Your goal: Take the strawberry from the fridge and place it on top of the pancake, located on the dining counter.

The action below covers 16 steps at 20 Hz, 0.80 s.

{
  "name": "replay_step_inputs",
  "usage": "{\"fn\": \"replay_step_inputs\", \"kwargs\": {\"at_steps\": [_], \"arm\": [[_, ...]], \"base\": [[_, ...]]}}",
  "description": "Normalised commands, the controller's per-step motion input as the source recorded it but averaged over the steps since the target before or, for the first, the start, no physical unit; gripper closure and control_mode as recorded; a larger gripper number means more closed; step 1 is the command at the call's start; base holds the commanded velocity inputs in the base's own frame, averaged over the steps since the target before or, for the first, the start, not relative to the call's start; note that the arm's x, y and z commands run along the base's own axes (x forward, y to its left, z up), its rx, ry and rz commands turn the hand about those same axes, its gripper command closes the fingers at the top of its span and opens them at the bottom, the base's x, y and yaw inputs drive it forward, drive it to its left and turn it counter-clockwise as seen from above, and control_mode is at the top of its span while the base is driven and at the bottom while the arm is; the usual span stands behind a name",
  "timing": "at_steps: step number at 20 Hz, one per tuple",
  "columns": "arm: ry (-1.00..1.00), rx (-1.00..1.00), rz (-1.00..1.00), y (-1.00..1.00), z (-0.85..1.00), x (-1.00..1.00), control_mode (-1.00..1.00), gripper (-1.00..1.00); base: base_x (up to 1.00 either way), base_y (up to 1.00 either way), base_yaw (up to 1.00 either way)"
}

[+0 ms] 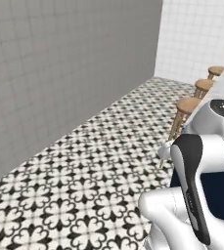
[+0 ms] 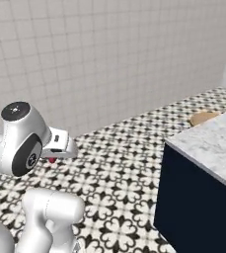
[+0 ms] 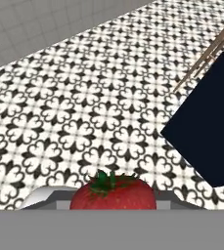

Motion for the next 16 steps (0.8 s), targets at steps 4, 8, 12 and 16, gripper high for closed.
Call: {"fn": "replay_step_inputs", "kwargs": {"at_steps": [4,8,12,16], "arm": [[0.0,0.0,0.0,0.0,0.0,0.0,1.0,1.0],[0.0,0.0,0.0,0.0,0.0,0.0,1.0,1.0],[0.0,0.0,0.0,0.0,0.0,0.0,1.0,1.0],[0.0,0.0,0.0,0.0,0.0,0.0,1.0,1.0]], "base": [[1.0,0.84,-0.51],[1.0,0.92,-0.49],[1.0,0.9,-0.49],[1.0,0.9,-0.5]]}}
